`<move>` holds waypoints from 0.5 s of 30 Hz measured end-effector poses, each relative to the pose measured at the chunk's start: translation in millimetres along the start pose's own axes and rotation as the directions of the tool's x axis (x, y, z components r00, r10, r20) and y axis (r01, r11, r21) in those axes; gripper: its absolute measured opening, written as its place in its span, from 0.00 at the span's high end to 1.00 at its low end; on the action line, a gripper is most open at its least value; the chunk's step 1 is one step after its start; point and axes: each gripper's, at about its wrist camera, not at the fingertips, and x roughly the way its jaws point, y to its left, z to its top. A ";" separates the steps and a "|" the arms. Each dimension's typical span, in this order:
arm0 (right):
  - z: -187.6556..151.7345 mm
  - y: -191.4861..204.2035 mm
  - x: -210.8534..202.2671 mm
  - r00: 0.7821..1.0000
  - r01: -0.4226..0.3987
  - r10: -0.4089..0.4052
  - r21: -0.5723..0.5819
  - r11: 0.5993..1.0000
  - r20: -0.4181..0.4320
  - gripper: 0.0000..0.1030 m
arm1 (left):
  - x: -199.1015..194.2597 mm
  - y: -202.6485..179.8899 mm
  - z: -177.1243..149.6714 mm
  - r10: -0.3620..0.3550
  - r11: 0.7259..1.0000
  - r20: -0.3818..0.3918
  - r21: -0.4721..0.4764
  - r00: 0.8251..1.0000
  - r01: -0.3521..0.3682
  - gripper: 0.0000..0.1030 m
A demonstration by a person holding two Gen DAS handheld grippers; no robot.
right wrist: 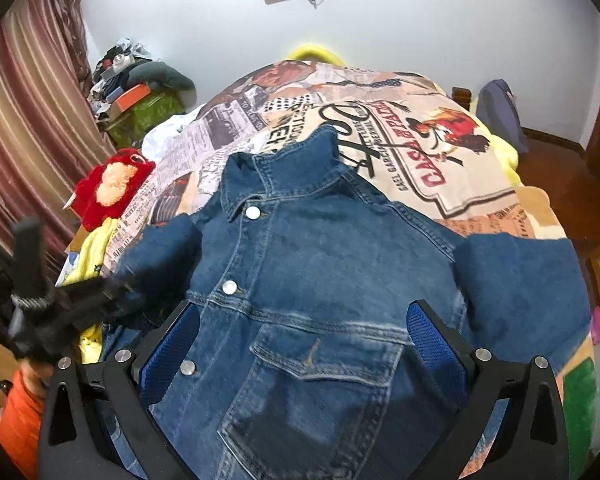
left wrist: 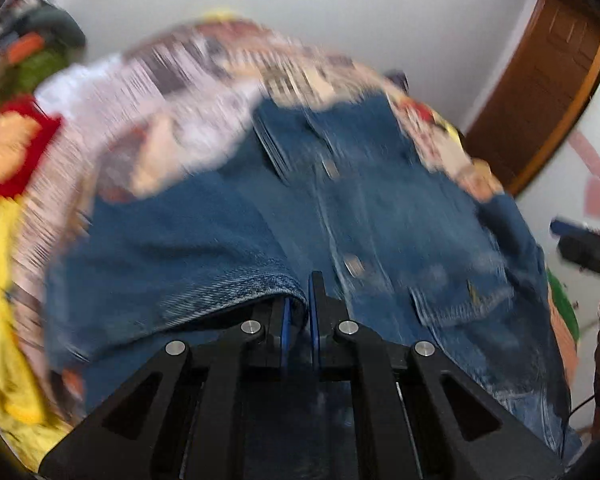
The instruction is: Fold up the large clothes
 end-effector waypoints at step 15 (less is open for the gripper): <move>-8.3 5.2 4.5 1.000 0.013 -0.014 -0.029 0.999 -0.019 0.00 | -32.1 21.5 -36.6 0.010 0.998 -0.048 -0.063 0.999 -0.013 0.46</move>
